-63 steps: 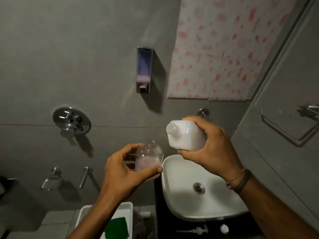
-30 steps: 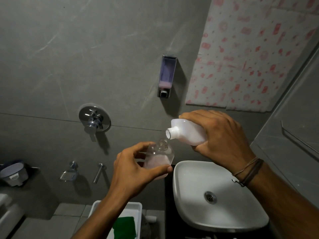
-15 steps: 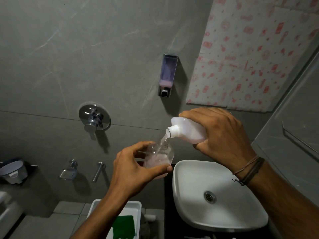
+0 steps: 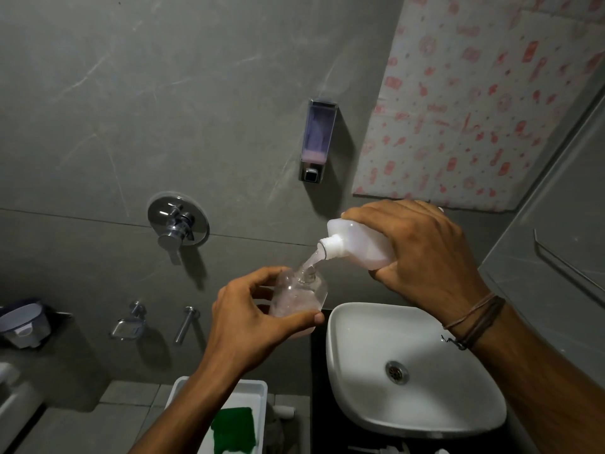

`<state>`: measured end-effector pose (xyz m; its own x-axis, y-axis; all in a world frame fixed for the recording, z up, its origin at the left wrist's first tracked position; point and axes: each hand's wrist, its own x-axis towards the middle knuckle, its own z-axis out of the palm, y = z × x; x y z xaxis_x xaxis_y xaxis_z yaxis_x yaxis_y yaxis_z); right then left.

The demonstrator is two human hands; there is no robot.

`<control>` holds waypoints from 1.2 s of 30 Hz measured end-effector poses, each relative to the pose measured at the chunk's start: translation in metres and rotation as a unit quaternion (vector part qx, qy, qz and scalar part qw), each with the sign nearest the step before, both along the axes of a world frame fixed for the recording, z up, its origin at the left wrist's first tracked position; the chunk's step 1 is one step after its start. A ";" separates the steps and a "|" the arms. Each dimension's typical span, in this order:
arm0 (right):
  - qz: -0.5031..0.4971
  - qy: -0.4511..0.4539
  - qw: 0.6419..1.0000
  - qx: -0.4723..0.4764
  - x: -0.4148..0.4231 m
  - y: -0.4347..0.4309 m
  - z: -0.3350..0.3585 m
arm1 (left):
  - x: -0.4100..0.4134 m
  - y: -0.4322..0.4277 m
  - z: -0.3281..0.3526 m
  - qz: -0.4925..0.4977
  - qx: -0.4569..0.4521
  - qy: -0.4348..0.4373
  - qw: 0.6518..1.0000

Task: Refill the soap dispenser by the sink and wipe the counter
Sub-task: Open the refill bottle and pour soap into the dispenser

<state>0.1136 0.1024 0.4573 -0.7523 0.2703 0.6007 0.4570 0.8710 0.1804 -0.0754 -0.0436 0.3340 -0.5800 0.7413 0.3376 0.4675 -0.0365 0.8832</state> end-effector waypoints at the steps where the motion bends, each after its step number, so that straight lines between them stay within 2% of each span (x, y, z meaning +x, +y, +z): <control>1: 0.000 -0.001 1.000 0.002 0.000 0.000 0.000 | 0.000 0.000 0.000 0.001 -0.001 0.002 1.000; 36: -0.002 0.000 1.000 0.004 0.006 0.000 0.005 | 0.002 -0.002 0.001 -0.005 -0.010 0.002 1.000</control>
<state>0.1198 0.1025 0.4623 -0.7510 0.2683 0.6034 0.4608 0.8674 0.1879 -0.0733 -0.0456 0.3348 -0.5710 0.7540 0.3246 0.4704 -0.0235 0.8822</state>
